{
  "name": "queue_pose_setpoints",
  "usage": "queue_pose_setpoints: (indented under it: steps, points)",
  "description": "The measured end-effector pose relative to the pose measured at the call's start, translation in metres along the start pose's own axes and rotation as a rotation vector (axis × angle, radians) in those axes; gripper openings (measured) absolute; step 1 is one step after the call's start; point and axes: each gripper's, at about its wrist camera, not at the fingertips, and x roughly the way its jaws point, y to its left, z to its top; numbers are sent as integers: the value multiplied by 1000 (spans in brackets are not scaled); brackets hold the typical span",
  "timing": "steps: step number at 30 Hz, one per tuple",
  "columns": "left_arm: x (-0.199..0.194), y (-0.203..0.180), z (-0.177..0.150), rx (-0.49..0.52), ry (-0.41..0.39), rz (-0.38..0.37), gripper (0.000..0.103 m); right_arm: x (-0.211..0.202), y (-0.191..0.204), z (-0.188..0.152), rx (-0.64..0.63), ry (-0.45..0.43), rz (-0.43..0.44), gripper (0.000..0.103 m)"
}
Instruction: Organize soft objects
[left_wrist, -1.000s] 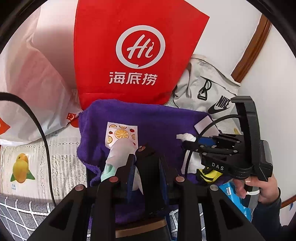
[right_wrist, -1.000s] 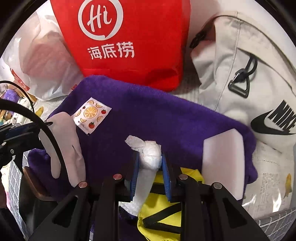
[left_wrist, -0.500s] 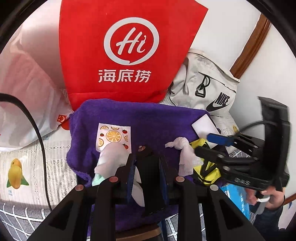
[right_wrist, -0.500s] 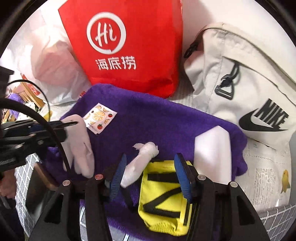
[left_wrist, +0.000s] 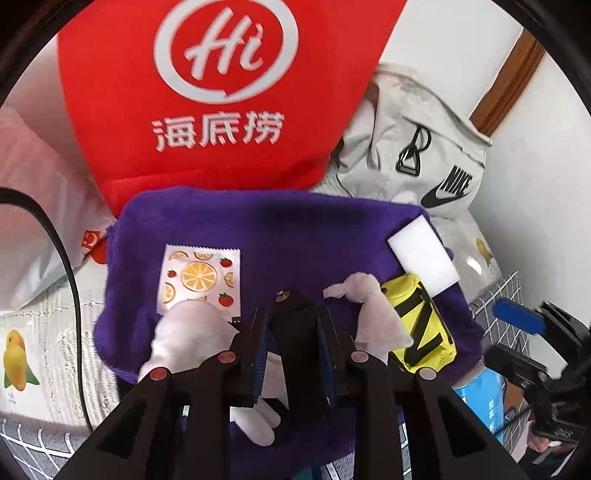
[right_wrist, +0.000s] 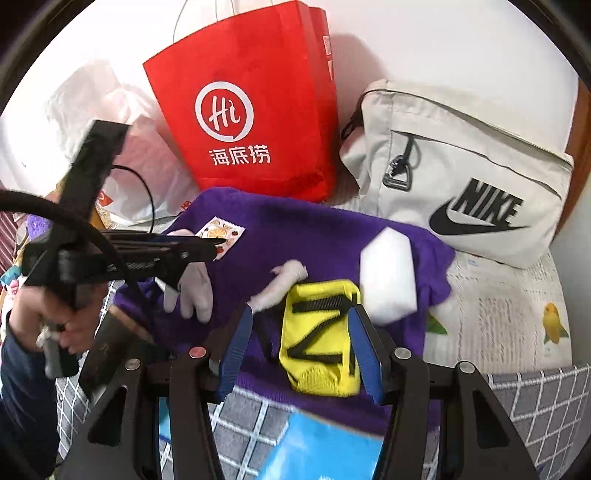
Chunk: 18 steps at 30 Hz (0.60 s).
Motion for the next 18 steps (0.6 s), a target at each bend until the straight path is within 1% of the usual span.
queue_pose_setpoints:
  steps: [6,8,9,11,13,14,18]
  points:
    - [11,-2,-1,-14,23,18,24,-10,-2,-21,20,6,17,54]
    - [13,-3,-1,-12,28,17,26,-14,-3,-28,30,9,28,54]
    - [15,-4,-1,-12,33,22,29,-16,-4,-30,37,8,31,54]
    - [18,-5,-1,-15,39,33,29,-19,-6,-35,50,8,37,54]
    - [18,-5,-1,-20,37,26,29,-21,-7,-38,59,10,38,54]
    - [19,-6,-1,-22,41,22,31,-23,-7,-40,63,9,38,54]
    - [18,-10,-2,-19,60,54,31,-29,-8,-45,70,14,42,54]
